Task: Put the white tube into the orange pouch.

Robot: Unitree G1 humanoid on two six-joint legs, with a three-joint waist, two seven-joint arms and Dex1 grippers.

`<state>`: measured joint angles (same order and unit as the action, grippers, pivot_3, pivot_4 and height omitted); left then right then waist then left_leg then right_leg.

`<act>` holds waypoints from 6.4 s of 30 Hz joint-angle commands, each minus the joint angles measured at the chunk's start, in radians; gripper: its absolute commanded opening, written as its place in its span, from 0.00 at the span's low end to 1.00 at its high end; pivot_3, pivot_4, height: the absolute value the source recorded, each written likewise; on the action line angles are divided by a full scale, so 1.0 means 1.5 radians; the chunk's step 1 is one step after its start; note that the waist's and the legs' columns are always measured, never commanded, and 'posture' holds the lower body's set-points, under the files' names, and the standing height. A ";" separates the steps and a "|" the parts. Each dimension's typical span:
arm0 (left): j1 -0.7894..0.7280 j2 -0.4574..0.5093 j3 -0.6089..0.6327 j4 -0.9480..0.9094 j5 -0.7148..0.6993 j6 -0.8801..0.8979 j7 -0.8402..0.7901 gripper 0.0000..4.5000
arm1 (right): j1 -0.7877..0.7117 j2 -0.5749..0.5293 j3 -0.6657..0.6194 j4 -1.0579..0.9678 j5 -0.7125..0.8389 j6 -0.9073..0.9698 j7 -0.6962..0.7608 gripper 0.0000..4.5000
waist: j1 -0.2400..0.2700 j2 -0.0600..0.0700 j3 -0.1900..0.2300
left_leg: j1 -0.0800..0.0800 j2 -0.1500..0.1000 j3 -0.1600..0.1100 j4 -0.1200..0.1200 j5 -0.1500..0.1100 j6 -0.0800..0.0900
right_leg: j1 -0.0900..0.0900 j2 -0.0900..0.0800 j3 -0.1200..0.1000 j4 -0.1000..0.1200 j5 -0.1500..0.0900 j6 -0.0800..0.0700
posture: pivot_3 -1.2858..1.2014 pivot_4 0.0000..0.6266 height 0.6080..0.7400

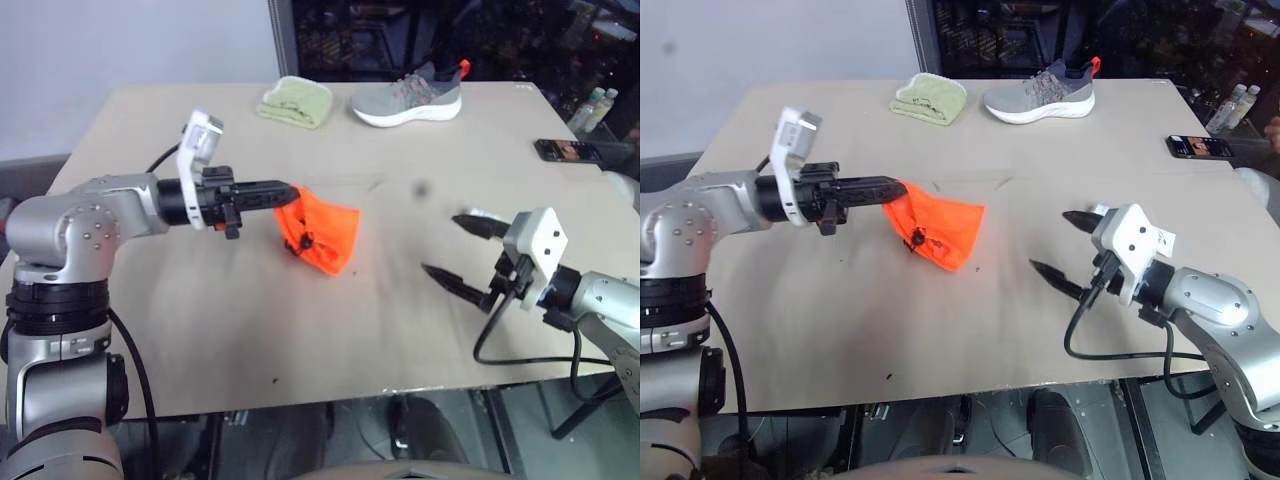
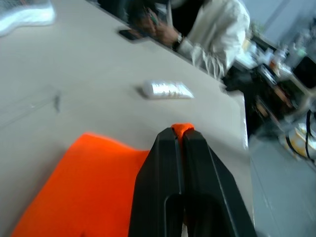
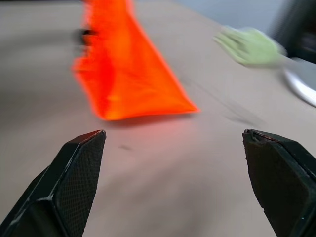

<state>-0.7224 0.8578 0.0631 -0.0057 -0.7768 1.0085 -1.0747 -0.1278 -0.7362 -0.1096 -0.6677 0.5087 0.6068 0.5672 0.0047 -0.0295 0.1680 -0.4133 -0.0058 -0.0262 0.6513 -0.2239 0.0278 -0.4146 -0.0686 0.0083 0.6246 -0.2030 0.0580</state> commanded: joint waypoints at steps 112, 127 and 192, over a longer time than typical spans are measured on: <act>0.010 -0.166 -0.094 -0.081 0.133 -0.015 0.148 0.00 | -0.299 0.037 0.384 0.226 -0.341 0.056 0.104 0.64 | -0.011 0.002 0.001 | -0.001 -0.003 -0.005 0.000 0.000 0.000 | 0.000 -0.001 -0.002 0.001 0.002 0.003 | 0.52 0.24 1.00; 0.008 -0.191 -0.083 -0.082 0.136 -0.015 0.184 0.00 | -0.213 0.054 0.389 0.242 -0.526 -0.003 -0.026 0.85 | -0.011 0.001 0.001 | 0.000 -0.002 -0.005 0.001 0.000 0.000 | 0.000 -0.001 -0.001 0.001 0.002 0.003 | 0.52 0.24 1.00; -0.012 -0.204 -0.019 -0.062 0.112 0.006 0.236 0.00 | -0.192 0.148 0.297 0.222 -0.641 -0.009 0.072 0.01 | -0.012 -0.003 -0.002 | 0.003 -0.002 -0.004 -0.003 0.000 -0.001 | 0.000 -0.001 0.002 0.001 0.001 0.003 | 0.52 0.24 1.00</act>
<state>-0.7121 0.5516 0.0055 -0.0658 -0.5930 1.0200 -0.7316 -0.4171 -0.4886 0.3523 -0.2863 -0.4423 0.6046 0.6693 -0.0139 -0.0335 0.1656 -0.4110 -0.0093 -0.0324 0.6475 -0.2230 0.0263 -0.4154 -0.0699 0.0109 0.6258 -0.2007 0.0619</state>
